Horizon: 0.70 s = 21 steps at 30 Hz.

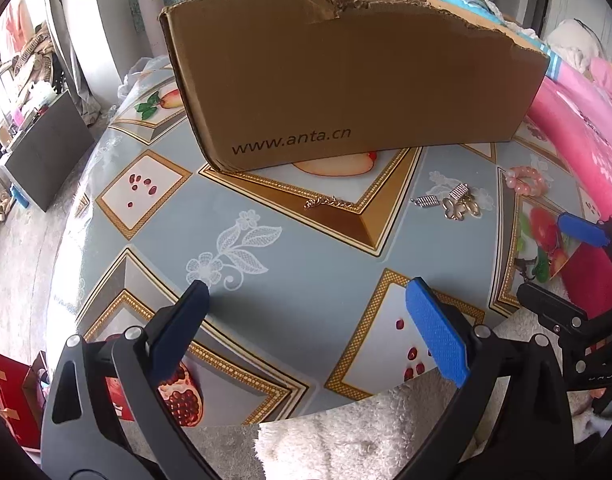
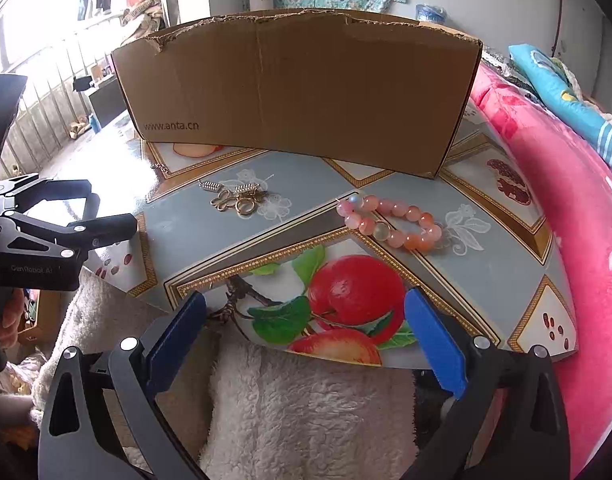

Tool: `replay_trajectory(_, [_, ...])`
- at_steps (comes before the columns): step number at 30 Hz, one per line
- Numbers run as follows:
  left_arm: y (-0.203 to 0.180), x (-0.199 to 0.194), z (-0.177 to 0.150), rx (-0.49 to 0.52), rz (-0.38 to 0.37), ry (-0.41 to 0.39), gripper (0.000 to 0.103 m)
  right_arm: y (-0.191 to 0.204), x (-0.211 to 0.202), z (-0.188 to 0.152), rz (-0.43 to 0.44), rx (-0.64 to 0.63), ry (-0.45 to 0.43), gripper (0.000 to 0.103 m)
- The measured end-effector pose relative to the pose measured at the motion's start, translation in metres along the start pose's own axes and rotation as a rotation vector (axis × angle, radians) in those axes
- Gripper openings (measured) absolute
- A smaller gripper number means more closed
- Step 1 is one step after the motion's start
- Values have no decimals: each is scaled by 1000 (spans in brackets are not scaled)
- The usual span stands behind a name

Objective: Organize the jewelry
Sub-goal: 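Withdraw both grippers from the box toward the metal charms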

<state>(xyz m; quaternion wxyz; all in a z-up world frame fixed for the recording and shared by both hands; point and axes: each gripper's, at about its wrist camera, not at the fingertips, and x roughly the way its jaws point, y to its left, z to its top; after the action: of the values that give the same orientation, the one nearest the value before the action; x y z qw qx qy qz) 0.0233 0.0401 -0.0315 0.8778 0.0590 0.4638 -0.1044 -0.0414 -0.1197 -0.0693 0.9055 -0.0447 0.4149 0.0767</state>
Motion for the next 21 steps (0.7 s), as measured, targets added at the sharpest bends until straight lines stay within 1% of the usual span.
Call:
replay_trajectory(4, [1, 1, -1, 1, 3, -20, 96, -3, -2, -2, 22, -9, -3, 97])
replay_trajectory(7, [0, 1, -2, -3, 8, -36, 96, -5, -5, 4, 72, 24, 29, 97])
replay_trajectory(8, [-1, 1, -3, -3, 8, -41, 96, -5, -8, 6, 97, 33, 18, 97])
replay_trajectory(11, [-2, 1, -3, 3, 9, -47, 96, -2, -15, 9, 121, 22, -41, 97])
replay_trajectory(14, [-4, -1, -1, 2, 17, -54, 96, 0, -14, 10, 158, 18, -54, 96])
replay_trajectory(15, [-4, -2, 0, -1, 12, -65, 95, 0, -13, 10, 171, 20, -58, 92])
replay_trajectory(18, [-5, -8, 5, -11, -16, -105, 94, -1, -9, 8, 184, 19, -53, 84])
replay_trajectory(20, [-6, -10, 12, -16, -34, -128, 88, -1, -6, 7, 199, 23, -49, 80])
replay_trajectory(21, [-6, -9, 15, -17, -35, -131, 77, -1, -6, 7, 198, 20, -56, 80])
